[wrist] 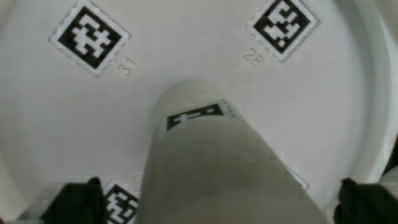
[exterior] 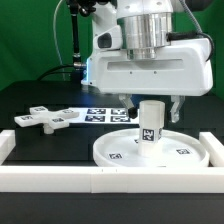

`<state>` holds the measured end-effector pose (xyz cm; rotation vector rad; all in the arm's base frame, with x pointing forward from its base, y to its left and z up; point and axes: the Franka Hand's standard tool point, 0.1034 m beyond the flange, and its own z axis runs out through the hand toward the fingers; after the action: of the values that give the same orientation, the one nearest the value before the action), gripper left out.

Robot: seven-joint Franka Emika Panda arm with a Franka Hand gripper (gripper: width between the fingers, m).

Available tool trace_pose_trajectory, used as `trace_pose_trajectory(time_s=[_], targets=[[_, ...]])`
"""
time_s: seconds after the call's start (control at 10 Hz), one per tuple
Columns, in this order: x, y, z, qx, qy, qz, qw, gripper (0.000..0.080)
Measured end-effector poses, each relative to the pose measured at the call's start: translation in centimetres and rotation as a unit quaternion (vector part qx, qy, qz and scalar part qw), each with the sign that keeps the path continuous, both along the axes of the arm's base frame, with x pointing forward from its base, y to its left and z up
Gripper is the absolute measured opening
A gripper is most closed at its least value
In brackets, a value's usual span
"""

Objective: Assemble round table

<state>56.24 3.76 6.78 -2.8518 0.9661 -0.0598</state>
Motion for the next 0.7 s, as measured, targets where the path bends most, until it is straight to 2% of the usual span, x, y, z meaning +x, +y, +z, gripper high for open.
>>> trace_pose_trajectory(time_s=[0.3,0.7], targets=[[-0.1,0.9,-0.03,-0.022,-0.006,0.146,0.989,0.0648],[-0.11,0.84,-0.04,-0.036,-0.021,0.305,0.952,0.0648]])
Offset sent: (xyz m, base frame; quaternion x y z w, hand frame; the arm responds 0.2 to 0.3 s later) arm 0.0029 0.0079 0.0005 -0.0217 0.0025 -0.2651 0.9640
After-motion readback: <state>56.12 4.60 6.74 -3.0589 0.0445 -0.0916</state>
